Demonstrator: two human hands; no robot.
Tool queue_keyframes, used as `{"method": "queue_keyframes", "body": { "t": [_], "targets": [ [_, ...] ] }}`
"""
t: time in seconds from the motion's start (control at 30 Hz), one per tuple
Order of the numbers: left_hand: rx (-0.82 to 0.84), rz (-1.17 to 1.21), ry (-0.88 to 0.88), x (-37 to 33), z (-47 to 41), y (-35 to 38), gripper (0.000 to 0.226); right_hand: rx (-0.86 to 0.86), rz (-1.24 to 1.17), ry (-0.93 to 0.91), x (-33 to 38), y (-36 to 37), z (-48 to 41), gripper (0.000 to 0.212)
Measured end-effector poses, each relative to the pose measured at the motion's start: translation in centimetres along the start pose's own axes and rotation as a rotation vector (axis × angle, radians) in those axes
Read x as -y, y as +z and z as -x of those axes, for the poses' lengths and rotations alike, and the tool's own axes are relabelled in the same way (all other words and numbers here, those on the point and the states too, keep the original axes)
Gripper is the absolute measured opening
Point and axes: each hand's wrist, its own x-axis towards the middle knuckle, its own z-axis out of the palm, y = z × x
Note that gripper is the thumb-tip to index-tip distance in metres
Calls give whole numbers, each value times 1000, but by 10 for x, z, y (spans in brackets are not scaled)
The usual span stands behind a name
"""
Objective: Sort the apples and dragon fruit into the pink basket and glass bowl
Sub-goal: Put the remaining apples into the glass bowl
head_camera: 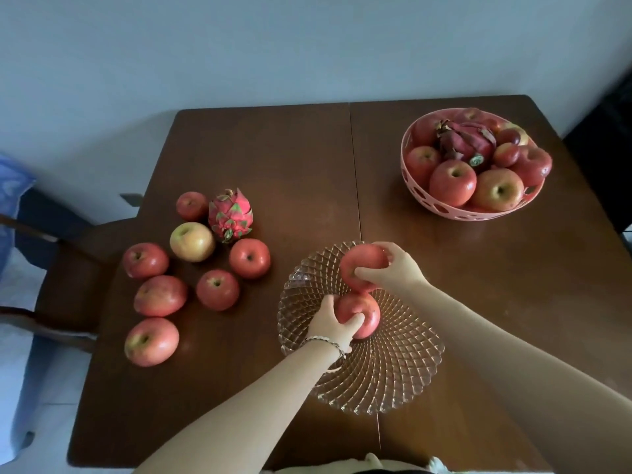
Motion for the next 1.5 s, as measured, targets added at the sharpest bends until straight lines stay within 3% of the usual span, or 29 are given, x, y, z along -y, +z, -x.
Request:
{"method": "queue_keyframes", "body": {
  "t": [0.27,0.5,0.57,0.63,0.7,0.77,0.87,1.0,1.23,1.5],
  "targets": [
    [20,139,16,7,-5,-4,52,6,294,-205,8,6,1,69],
    [25,176,20,8,-5,-1,51,-54,250,-165,4,-3,4,61],
    [26,199,8,8,-5,-1,52,-82,1,14,3,0,10,47],
    [17,212,2,8,-5,0,52,-44,-530,260,8,2,18,27],
    [6,207,6,9,-5,2,51,33,-954,426,13,2,22,28],
    [9,202,7,10,-6,2,50,113,-1154,494,16,-1,23,35],
    [20,209,2,11,-7,1,51,166,-1255,520,15,-2,21,52],
    [17,221,-6,11,-7,2,51,160,-1156,524,12,-6,16,51],
    [0,247,-19,9,-6,4,51,-58,-483,504,-1,8,2,65],
    [2,262,-30,11,-6,5,50,-142,-250,304,-3,33,12,61]
  ]
}}
